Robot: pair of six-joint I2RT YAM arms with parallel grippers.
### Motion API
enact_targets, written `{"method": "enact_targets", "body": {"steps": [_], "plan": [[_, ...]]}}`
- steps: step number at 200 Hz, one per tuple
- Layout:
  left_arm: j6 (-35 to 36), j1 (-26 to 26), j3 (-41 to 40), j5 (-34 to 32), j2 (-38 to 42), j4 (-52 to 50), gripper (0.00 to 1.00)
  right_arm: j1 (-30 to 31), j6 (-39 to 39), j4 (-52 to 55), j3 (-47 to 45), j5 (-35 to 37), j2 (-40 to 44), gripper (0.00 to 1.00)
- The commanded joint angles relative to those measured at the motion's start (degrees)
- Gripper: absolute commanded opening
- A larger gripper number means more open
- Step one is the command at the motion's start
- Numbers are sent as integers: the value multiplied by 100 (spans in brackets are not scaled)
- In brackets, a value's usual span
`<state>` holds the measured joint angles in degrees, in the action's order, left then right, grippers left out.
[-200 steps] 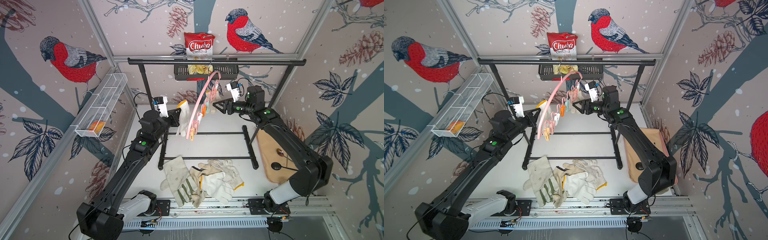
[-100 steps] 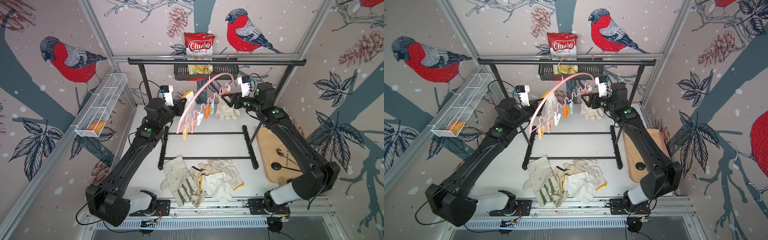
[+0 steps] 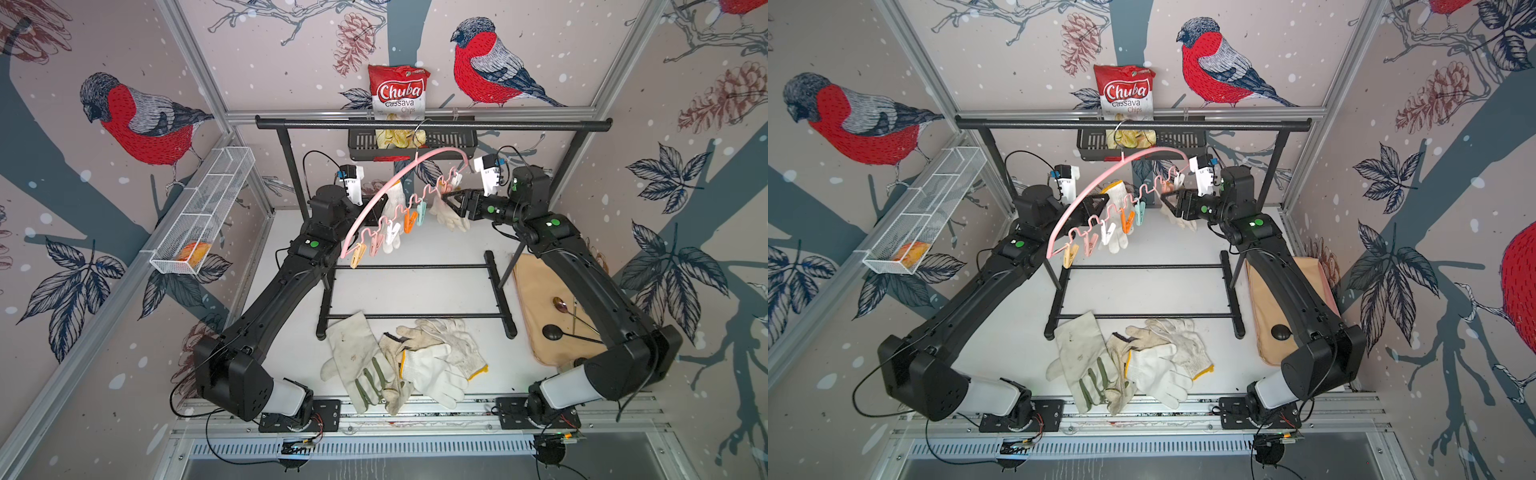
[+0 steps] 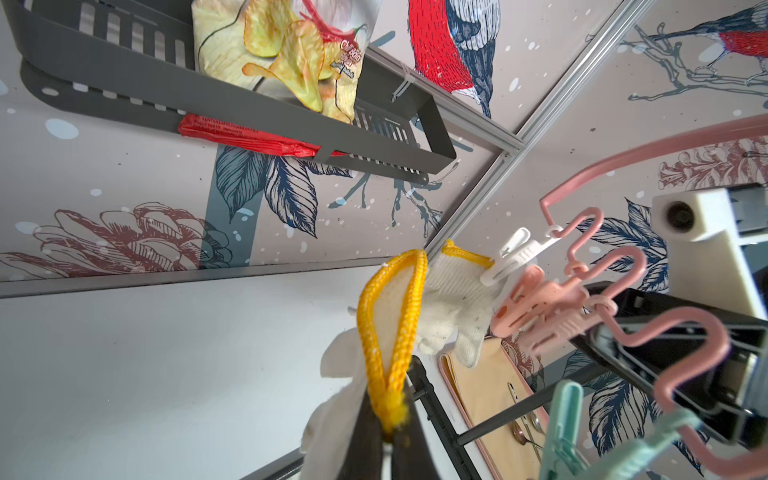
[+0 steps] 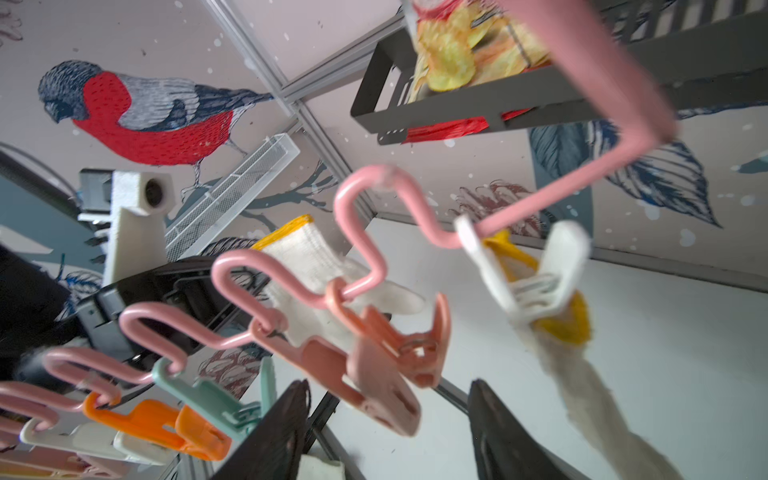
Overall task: Clip the gloves onto a hanger to dry
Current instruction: Open the clamp at the hanger.
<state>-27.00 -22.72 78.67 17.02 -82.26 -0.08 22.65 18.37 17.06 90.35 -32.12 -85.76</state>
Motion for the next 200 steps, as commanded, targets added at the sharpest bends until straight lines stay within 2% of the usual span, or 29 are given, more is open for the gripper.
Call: {"method": "enact_targets", "body": {"steps": [1,48,129,200], "plan": [[28,-13,72,225,-142,441,0,107,-317,499,-15,-320,19,64],[-11,-13,298,374,-381,544,0,53,-345,653,-186,74,148,66],[-141,-38,963,625,-857,553,0,-283,20,144,293,-128,-259,61],[-144,-290,1195,627,-1049,435,0,-247,138,-49,647,-288,-581,57]]}}
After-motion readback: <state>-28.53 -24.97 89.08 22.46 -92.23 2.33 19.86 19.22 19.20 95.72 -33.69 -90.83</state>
